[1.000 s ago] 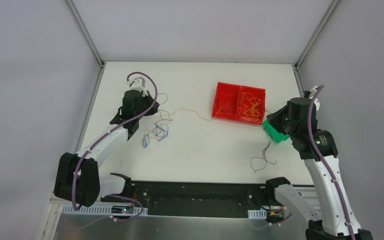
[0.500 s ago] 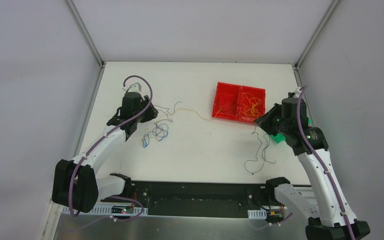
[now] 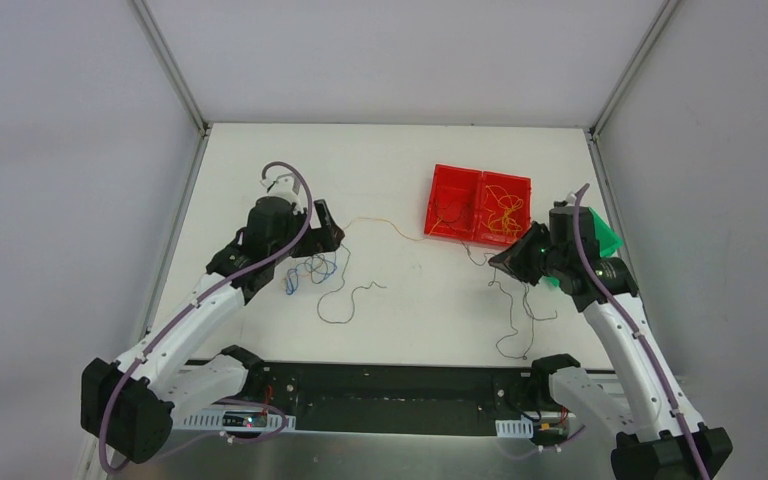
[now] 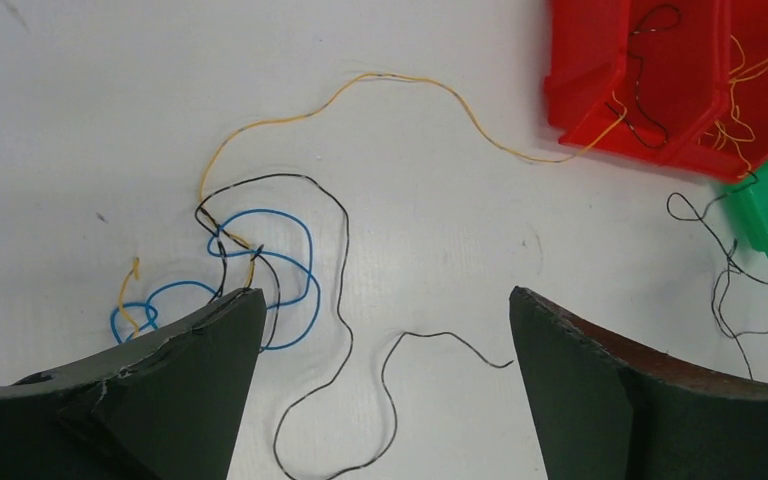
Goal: Untangle the cables
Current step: Place the cable at the center of the board.
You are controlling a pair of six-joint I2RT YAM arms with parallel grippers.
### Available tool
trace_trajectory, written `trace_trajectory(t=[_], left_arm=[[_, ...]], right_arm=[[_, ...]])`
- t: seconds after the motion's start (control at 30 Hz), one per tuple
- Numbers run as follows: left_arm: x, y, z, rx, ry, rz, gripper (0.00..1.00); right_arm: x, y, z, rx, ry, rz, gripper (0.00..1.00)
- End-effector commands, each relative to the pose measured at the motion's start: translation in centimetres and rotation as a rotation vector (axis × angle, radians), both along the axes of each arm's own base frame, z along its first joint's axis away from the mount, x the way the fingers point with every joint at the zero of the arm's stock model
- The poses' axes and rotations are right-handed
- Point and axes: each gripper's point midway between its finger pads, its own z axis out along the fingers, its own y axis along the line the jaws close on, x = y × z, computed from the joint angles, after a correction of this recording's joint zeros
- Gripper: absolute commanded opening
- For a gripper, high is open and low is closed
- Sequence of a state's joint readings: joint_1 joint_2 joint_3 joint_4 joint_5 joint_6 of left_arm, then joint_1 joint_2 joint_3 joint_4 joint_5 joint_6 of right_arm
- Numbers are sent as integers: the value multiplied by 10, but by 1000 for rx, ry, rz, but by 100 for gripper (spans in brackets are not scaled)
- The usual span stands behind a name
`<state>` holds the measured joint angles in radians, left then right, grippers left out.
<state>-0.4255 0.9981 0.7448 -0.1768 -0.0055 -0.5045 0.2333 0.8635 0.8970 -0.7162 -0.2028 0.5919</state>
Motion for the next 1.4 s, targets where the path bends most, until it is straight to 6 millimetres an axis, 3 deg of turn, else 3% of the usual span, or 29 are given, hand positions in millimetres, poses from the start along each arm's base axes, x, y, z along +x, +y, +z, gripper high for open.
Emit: trace_trajectory(t=[0.0,0.17,0.47,0.5,0.57,0.6,0.63,0.83,1.07,1.17,1.3,1.37], left_arm=[[-6,-6,25,20,-48,-25,96],[-14,-22,30,-7,-41,-76,96],[-31,-55,25,-53,10,-211,92],[-33,-58,24,-54,16,-223,92],[-37,-63,19,-54,30,-243,91],[-40,-66,18,-54,35,-256,91],[-41,-68,14,-52,42,-262,91],[-52,-77,9,-67,44,-313,91],[-58,-78,10,-75,21,-351,91],[-61,-76,8,-73,17,-358,91],[-65,-76,6,-71,19,-374,91],[-67,-77,5,-78,23,-384,91]], right_arm=[[-4,-2,-12,20,41,-51,0],[-16,-26,-45,-97,162,-150,6],[-32,-69,-75,-269,249,-336,9],[-34,-71,-78,-281,261,-342,21],[-37,-74,-83,-305,285,-348,72],[-38,-77,-85,-320,292,-351,90],[-39,-80,-87,-338,297,-361,98],[-50,-99,-94,-436,364,-429,99],[-51,-86,-117,-391,444,-404,99],[-46,-85,-114,-375,444,-431,99],[-36,-104,-97,-479,370,-434,99],[-27,-101,-98,-472,333,-390,99]])
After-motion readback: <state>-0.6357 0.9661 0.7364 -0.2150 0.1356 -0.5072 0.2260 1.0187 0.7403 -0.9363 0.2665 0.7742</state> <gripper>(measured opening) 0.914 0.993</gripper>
